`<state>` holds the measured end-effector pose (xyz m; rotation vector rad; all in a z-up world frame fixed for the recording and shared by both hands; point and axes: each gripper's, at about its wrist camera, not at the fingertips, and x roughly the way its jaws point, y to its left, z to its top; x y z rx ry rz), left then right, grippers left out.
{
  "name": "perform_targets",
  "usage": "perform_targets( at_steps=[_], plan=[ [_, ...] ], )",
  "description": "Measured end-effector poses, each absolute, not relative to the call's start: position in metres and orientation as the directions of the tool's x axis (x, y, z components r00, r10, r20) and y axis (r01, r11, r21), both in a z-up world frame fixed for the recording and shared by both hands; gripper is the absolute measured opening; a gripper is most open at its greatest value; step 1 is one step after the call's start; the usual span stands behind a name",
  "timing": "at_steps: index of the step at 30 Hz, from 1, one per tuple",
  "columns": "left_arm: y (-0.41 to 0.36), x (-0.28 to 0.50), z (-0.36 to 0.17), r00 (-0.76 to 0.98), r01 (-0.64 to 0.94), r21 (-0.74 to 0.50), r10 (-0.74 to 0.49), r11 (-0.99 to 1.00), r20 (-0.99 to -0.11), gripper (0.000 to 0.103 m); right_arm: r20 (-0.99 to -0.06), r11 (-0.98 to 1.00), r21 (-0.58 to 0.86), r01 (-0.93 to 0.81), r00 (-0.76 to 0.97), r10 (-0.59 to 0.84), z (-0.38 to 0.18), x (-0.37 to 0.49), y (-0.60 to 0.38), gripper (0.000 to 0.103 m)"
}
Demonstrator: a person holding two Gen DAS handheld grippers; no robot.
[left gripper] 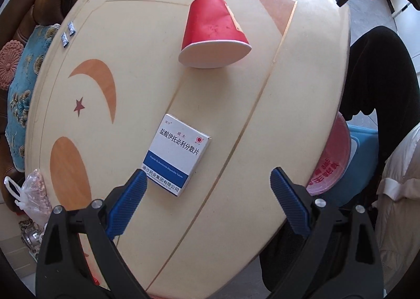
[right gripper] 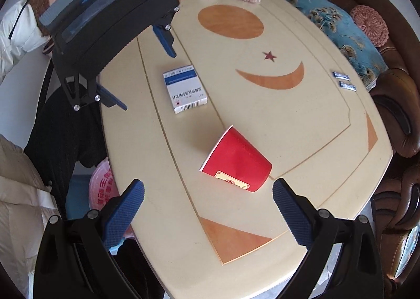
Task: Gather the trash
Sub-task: 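Grasp the white medicine box with the left tool while the right tool grasps the red paper cup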
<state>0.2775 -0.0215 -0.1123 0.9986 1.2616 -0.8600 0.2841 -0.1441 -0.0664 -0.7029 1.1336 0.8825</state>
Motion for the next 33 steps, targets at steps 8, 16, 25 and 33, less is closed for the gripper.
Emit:
perform_targets(
  at_steps=[8, 16, 25, 33],
  plan=[
    [-0.024, 0.306, -0.15, 0.058, 0.947, 0.079, 0.076, 0.312, -0.995, 0.093, -0.991, 0.356, -0.04, -0.934, 0.084, 0.106, -0.116, 0.31, -0.123, 0.096],
    [-0.025, 0.32, -0.176, 0.004, 0.956, 0.033, 0.098, 0.292, -0.995, 0.093, -1.0, 0.236, 0.005, -0.972, -0.002, 0.016, -0.149, 0.331, -0.107, 0.096],
    [-0.027, 0.321, -0.19, -0.037, 0.956, -0.009, 0.088, 0.295, -0.995, 0.094, -1.0, 0.225, 0.006, -0.974, -0.004, 0.006, -0.172, 0.35, -0.108, 0.096],
    [-0.025, 0.318, -0.185, -0.013, 0.952, -0.006, 0.023, 0.306, -1.0, 0.094, -0.999, 0.349, 0.03, -0.937, -0.018, 0.04, -0.193, 0.364, -0.114, 0.086]
  ],
)
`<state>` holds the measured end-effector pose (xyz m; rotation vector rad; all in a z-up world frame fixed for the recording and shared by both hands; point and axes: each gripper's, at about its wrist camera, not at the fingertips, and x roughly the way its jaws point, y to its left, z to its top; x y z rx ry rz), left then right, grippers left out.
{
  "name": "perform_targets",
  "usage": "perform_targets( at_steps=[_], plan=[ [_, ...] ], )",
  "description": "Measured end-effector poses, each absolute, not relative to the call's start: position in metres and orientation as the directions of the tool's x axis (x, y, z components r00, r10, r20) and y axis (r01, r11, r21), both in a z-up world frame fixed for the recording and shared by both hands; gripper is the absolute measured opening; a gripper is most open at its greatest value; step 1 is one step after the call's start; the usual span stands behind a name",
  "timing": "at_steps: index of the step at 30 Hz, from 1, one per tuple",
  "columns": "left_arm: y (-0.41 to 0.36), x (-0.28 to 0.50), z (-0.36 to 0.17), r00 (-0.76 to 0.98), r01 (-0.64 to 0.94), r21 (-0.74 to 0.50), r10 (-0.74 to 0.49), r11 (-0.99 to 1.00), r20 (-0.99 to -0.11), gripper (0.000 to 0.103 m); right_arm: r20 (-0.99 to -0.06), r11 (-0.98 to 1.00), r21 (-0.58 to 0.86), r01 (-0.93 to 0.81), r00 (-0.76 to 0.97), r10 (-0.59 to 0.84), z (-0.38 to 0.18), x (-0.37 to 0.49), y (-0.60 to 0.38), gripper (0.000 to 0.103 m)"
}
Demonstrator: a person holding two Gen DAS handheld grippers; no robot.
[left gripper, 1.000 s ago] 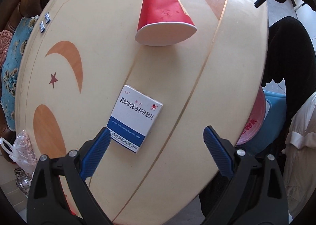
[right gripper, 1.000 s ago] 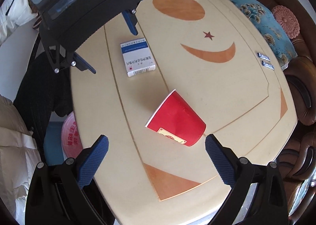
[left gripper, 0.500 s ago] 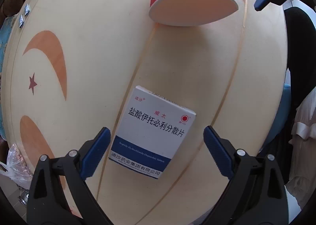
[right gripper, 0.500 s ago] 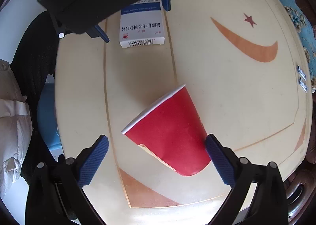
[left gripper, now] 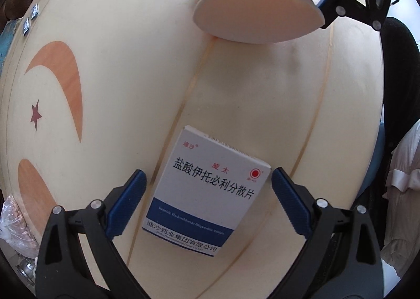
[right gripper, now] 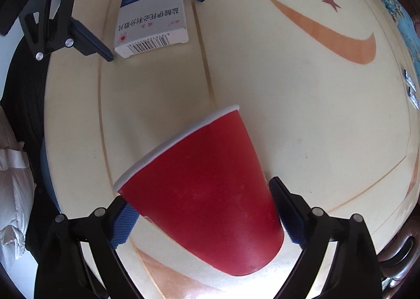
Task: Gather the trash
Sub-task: 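Grasp the white medicine box with the left tool while the right tool grasps the red paper cup, then lift the white box and red cup and carry them toward the bin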
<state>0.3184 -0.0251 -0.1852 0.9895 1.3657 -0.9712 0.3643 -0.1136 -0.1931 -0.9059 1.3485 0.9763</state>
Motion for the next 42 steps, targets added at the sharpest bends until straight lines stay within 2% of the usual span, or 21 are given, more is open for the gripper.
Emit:
perform_targets(
  at_steps=[1, 4, 7, 13, 15, 18, 21, 32, 42],
  plan=[
    [-0.022, 0.318, -0.185, -0.013, 0.951, -0.006, 0.018, 0.308, -1.0, 0.093, -0.998, 0.386, 0.038, -0.922, -0.015, 0.062, -0.191, 0.368, -0.116, 0.086],
    [-0.02, 0.309, -0.183, -0.008, 0.95, -0.005, 0.008, 0.312, -1.0, 0.086, -0.996, 0.471, -0.003, -0.882, 0.046, 0.079, -0.187, 0.37, -0.123, 0.072],
    [-0.019, 0.301, -0.179, -0.005, 0.947, -0.005, -0.002, 0.322, -1.0, 0.078, -0.99, 0.564, 0.001, -0.825, 0.078, 0.115, -0.184, 0.369, -0.131, 0.068],
    [-0.013, 0.288, -0.174, 0.061, 0.923, 0.053, -0.01, 0.381, -0.998, 0.076, -0.978, 0.738, -0.002, -0.674, 0.156, 0.139, -0.178, 0.36, -0.143, 0.064],
    [-0.011, 0.289, -0.173, 0.094, 0.902, 0.08, -0.013, 0.424, -0.995, 0.076, -0.973, 0.793, -0.022, -0.609, 0.194, 0.122, -0.175, 0.358, -0.147, 0.062],
    [-0.008, 0.285, -0.171, 0.149, 0.852, 0.12, -0.015, 0.509, -0.989, 0.076, -0.965, 0.836, 0.062, -0.546, 0.181, 0.19, -0.168, 0.355, -0.151, 0.062],
    [-0.001, 0.282, -0.167, 0.226, 0.775, 0.172, -0.012, 0.609, -0.974, 0.076, -0.952, 0.858, 0.015, -0.514, 0.256, 0.17, -0.155, 0.353, -0.153, 0.061],
    [0.008, 0.259, -0.116, 0.334, 0.598, 0.142, -0.084, 0.789, -0.939, 0.074, -0.909, 0.921, 0.026, -0.389, 0.374, 0.183, -0.106, 0.298, -0.169, 0.061],
    [0.03, 0.234, -0.057, 0.422, 0.438, 0.092, -0.114, 0.894, -0.899, 0.074, -0.865, 0.924, 0.004, -0.382, 0.463, 0.195, -0.049, 0.228, -0.16, 0.061]
  ],
)
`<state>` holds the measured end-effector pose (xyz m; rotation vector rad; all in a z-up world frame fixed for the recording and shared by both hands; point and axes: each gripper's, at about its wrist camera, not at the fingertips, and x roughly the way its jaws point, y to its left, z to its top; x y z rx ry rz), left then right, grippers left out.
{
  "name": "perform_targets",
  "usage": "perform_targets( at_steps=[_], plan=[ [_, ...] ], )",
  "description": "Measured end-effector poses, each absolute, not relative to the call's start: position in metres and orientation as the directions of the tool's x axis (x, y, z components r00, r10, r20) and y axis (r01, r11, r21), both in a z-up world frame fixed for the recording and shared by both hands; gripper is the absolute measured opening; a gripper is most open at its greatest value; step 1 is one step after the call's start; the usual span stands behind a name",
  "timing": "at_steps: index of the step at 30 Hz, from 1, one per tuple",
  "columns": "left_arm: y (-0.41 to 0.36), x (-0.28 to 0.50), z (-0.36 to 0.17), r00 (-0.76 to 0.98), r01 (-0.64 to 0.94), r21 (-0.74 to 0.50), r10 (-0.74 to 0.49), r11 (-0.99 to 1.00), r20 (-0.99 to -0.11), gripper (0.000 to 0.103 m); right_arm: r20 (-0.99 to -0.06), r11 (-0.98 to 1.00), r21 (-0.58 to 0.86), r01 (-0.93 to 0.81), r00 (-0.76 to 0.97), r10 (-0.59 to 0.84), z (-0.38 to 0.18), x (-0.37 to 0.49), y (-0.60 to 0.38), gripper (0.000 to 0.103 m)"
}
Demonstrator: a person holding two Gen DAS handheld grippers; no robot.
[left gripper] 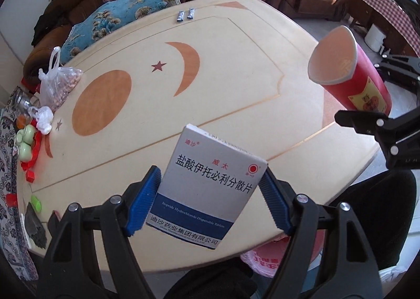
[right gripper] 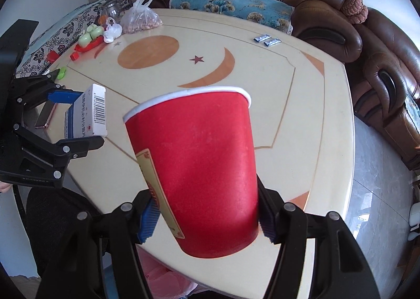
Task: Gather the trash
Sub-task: 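Lift the white box and red cup and carry them toward the bin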
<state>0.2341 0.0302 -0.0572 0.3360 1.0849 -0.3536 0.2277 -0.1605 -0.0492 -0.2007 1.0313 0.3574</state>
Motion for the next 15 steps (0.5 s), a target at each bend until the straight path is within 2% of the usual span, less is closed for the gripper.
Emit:
perform_targets(
  at_steps=[8, 15],
  plan=[
    [0.035, 0.172, -0.043, 0.451, 0.396, 0.074, -0.124, 0.915, -0.884, 0.074, -0.831, 0.925, 0.009, -0.38, 0.511, 0.218, -0.024, 0.161, -0.153, 0.061],
    [0.034, 0.125, -0.052, 0.46, 0.373, 0.032, -0.155, 0.927, -0.874, 0.074, -0.834, 0.93, 0.017, -0.368, 0.507, 0.216, -0.032, 0.109, -0.153, 0.061]
  ],
)
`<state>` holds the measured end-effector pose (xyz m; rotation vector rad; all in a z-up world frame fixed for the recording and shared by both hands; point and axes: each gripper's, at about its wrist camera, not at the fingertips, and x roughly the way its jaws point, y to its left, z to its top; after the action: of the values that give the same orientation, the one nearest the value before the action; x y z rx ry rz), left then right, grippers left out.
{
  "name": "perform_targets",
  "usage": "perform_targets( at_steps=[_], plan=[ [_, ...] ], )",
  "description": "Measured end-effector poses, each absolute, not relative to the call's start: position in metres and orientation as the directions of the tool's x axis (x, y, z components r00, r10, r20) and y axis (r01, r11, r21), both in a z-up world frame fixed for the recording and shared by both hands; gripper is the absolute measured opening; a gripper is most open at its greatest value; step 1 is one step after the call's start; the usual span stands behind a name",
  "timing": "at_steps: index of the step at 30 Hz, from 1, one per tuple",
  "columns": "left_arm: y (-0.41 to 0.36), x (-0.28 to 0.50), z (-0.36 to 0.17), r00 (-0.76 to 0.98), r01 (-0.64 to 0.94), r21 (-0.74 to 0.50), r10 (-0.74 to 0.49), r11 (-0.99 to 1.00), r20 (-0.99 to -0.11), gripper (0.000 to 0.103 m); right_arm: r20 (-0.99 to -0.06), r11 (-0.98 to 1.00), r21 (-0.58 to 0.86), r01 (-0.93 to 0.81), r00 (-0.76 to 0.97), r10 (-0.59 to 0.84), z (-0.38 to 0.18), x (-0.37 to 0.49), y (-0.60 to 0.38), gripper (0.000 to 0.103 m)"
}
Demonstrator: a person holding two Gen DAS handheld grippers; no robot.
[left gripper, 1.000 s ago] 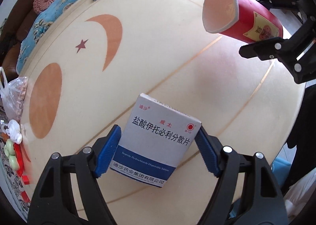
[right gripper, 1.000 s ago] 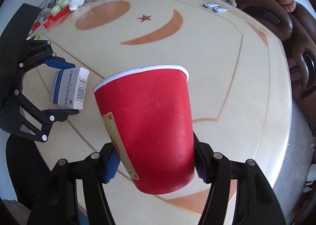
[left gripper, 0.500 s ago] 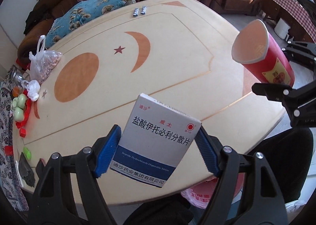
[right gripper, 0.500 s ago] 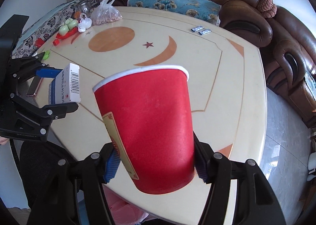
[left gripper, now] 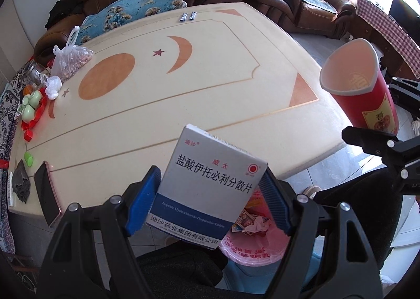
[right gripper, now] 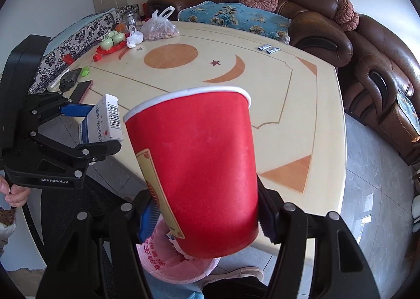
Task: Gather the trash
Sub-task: 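Lift the white box and red cup and carry them toward the bin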
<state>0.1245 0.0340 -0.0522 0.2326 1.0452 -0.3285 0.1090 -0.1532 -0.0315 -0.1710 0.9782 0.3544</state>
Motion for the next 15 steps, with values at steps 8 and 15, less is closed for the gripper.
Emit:
perform_targets(
  at_steps=[8, 15],
  plan=[
    [0.024, 0.083, -0.082, 0.443, 0.38, 0.028, -0.155, 0.925, -0.883, 0.074, -0.847, 0.93, 0.02, -0.368, 0.487, 0.212, -0.056, 0.063, -0.149, 0.061],
    [0.015, 0.057, -0.103, 0.428, 0.4, 0.027, -0.161, 0.916, -0.889, 0.074, -0.856, 0.93, 0.024, -0.367, 0.473, 0.209, -0.08, 0.037, -0.143, 0.061]
  ],
)
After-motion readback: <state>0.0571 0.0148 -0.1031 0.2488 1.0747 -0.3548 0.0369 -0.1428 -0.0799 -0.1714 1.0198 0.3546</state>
